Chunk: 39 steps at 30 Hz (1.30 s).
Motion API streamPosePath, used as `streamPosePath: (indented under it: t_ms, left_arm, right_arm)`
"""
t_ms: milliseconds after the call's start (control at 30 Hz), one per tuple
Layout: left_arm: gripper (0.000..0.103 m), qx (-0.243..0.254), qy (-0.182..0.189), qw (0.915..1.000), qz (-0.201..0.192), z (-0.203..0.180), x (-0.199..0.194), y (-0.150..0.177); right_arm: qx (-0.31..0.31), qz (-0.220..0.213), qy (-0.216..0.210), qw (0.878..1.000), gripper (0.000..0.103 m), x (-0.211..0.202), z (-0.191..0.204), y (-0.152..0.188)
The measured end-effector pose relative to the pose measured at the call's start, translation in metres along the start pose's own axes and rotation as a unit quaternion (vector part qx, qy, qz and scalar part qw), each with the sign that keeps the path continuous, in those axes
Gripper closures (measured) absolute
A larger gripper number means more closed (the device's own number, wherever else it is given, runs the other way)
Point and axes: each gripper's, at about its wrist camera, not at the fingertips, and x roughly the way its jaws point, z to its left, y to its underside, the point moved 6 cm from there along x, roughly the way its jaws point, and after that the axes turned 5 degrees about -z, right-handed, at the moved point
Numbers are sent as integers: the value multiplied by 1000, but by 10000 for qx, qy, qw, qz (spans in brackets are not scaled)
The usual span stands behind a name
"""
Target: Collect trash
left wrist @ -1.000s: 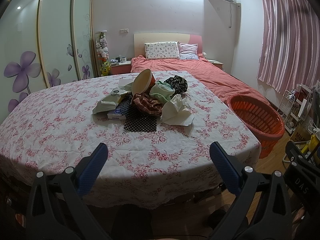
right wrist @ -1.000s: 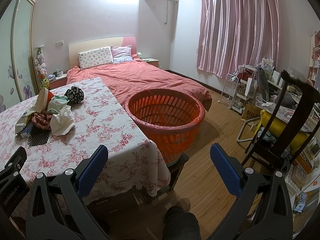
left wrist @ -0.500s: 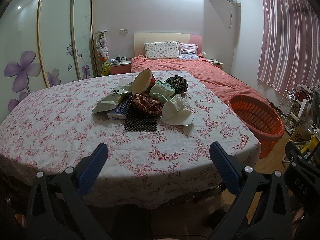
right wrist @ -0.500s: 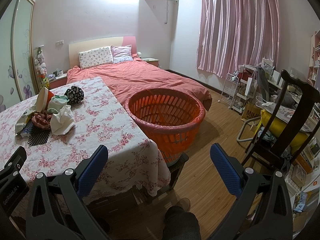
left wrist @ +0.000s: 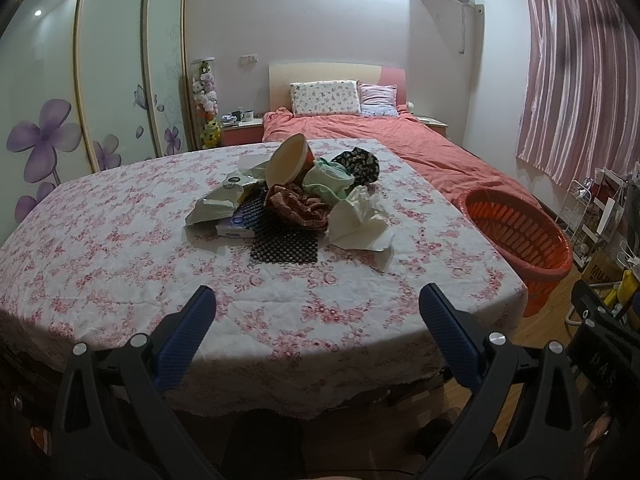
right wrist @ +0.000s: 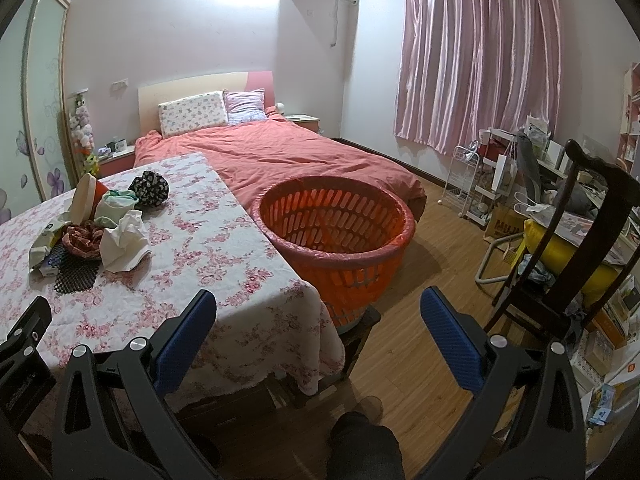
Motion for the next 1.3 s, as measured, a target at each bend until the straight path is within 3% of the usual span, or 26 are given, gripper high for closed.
streamPosePath:
  t_ms: [300,700,1000,1200,1300]
  left_arm:
    - [4,-410,-219,9986,246,54,36,-1]
    - [4,-728,-543,9952,370,126,78,-9]
    - [4,-821,-673,9938,326,159,102,-24]
    - [4,-862,-512,9942,378,167,125,-36]
    - [4,-857,-356,9949,382,166,138,-44]
  right_arm:
    - [-141,165,-607,9979,2,24,42,-2]
    - [-303,213,-1521,9877,2,56,130,-27]
    - [-535,607,-1785,9806,3,101,190,-33]
    - [-286,1263,-1976,9717,22,131,201,-18]
    - [-190,1339,-2016,9701,29,134,199,-14]
